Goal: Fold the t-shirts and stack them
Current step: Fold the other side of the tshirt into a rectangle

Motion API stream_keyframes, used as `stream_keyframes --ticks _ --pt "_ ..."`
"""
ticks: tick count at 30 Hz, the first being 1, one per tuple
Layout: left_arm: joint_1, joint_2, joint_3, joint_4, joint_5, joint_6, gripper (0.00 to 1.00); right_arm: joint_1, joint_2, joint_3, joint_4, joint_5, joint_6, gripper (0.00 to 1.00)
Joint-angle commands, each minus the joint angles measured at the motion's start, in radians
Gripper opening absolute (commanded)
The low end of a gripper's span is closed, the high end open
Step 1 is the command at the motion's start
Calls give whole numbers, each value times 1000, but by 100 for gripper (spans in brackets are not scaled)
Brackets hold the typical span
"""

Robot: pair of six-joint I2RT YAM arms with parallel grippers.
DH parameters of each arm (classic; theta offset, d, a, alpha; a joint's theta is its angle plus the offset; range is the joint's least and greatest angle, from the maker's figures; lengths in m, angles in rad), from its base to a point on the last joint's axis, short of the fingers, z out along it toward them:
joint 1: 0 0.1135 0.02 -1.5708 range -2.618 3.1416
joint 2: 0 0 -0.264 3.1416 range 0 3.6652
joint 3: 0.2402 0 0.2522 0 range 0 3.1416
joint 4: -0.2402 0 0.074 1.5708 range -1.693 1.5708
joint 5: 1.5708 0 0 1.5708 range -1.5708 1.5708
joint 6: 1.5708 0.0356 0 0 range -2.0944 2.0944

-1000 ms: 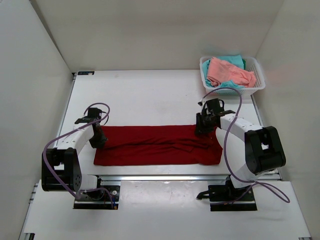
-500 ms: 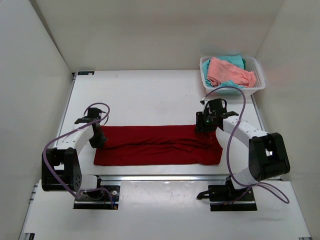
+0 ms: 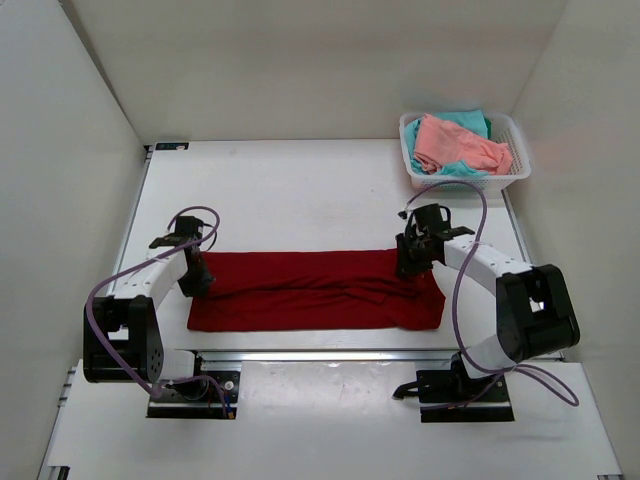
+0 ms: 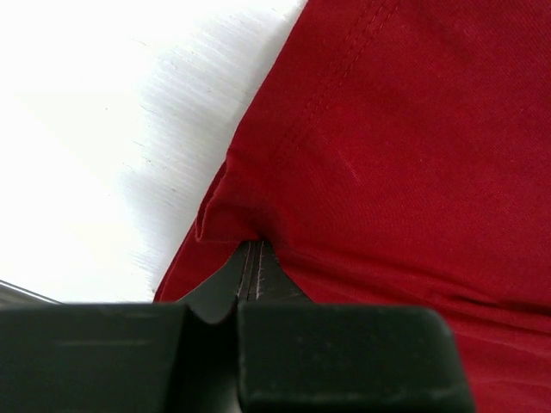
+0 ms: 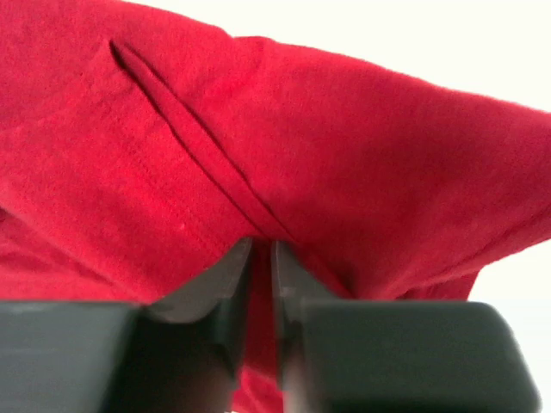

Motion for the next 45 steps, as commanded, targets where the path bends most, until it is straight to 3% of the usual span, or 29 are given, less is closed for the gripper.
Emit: stream_keyframes --ticks 1,3,16,26,33,40,43,45 --pt "0 -25 -12 15 -16 10 0 -10 -50 -14 -11 -45 0 10" --pt "-1 -28 -18 13 -8 7 0 -13 -58 -11 -28 -62 -8 0" --pt "-3 -46 -12 -3 -42 -2 0 -14 -288 -65 -170 -108 32 0" --pt "-12 -55 6 -51 -57 -25 0 4 -317 -109 -279 -123 51 0" --pt "-9 -49 34 -106 -80 -36 3 43 -267 -42 -396 -97 49 0" --pt "-12 -36 54 -134 -74 -45 23 59 -222 9 -552 -45 123 0" --pt "-6 -55 72 -151 -71 -48 46 56 -260 23 -630 -49 153 0" --pt "-8 -71 89 -148 -59 -42 52 58 -289 50 -658 -39 164 13"
